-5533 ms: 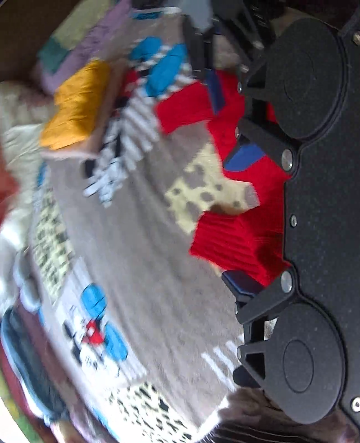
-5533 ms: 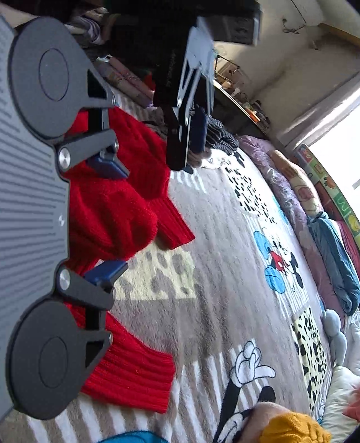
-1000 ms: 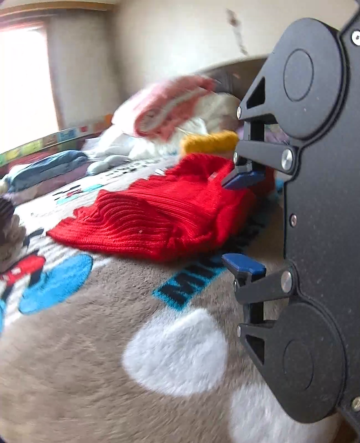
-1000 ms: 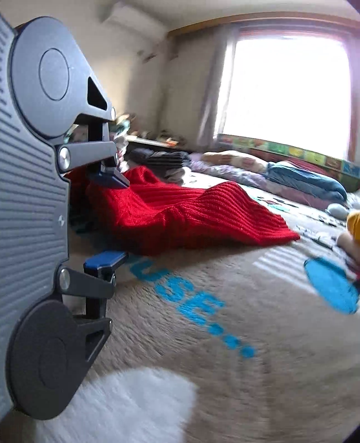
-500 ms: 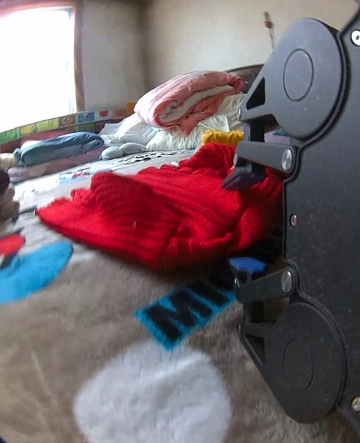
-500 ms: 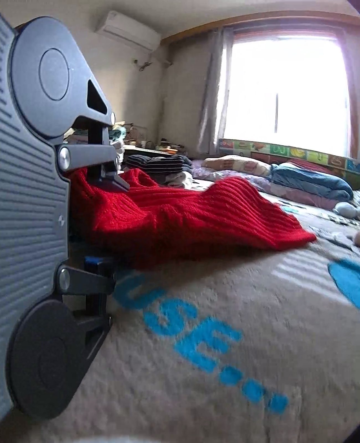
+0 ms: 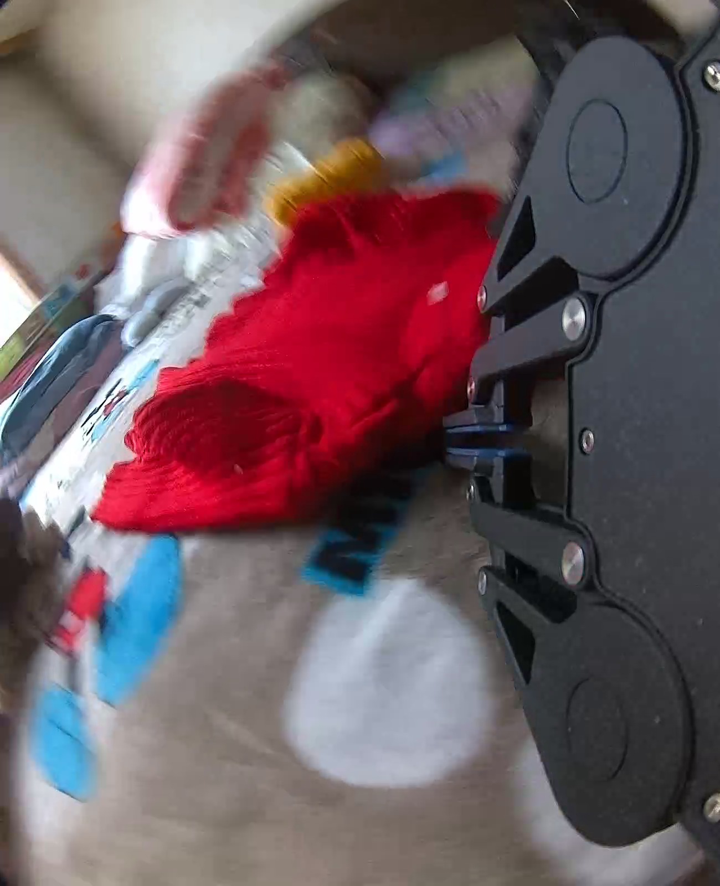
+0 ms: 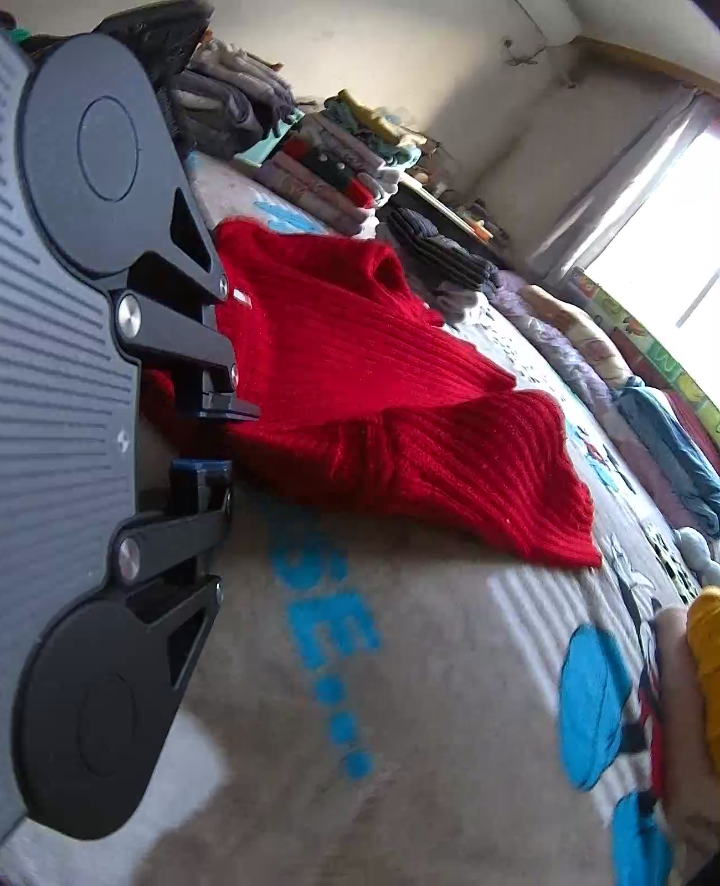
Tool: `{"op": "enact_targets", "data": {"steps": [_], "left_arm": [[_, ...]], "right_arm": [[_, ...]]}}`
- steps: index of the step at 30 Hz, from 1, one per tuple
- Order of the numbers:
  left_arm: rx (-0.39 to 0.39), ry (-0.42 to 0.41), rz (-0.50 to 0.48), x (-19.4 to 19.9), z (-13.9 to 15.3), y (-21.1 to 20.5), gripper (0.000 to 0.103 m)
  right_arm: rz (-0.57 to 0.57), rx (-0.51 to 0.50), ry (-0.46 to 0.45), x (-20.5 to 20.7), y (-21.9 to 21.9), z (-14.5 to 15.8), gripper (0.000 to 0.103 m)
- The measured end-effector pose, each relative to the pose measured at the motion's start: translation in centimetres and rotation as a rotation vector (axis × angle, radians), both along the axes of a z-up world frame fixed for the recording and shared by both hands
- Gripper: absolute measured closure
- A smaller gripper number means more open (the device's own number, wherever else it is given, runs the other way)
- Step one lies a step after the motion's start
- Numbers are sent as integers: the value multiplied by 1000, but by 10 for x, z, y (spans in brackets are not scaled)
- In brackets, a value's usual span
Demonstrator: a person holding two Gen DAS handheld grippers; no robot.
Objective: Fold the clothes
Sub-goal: 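Lay the red sweater flat on the bed with both grippers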
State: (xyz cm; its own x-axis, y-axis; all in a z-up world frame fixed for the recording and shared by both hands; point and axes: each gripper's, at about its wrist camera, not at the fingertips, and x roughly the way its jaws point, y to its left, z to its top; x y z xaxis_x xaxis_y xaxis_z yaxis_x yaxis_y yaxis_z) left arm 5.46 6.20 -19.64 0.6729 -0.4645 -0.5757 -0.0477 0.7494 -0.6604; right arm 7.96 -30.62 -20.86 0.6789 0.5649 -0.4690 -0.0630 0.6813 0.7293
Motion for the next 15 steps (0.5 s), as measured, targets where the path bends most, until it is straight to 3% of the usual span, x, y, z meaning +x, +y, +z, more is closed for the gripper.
{"op": "enact_targets", "data": {"steps": [2, 3, 4, 7, 9, 10, 12, 15], "left_arm": [[-87, 13, 18, -2, -3, 6, 87], [-104, 14, 19, 1, -4, 6, 75], [-123, 18, 23, 4, -5, 5, 70], [-177, 22, 38, 16, -8, -2, 63], [-168, 14, 49, 26, -7, -10, 63], [-159, 7, 54, 29, -6, -14, 68], [-93, -10, 62, 29, 2, -21, 88], [26, -86, 50, 10, 28, -25, 91]], "right_arm": [[-40, 57, 7, -11, -7, -1, 86], [-50, 71, 4, -13, -8, -2, 83], [-55, 85, 2, -12, -9, -1, 80], [-63, 116, 8, -9, -8, -3, 73], [-64, 130, 3, -10, -3, -7, 63], [-63, 138, -1, -10, -1, -7, 58], [-51, 121, -13, -8, 4, -5, 58], [-39, 71, -25, -9, 8, 1, 89]]}}
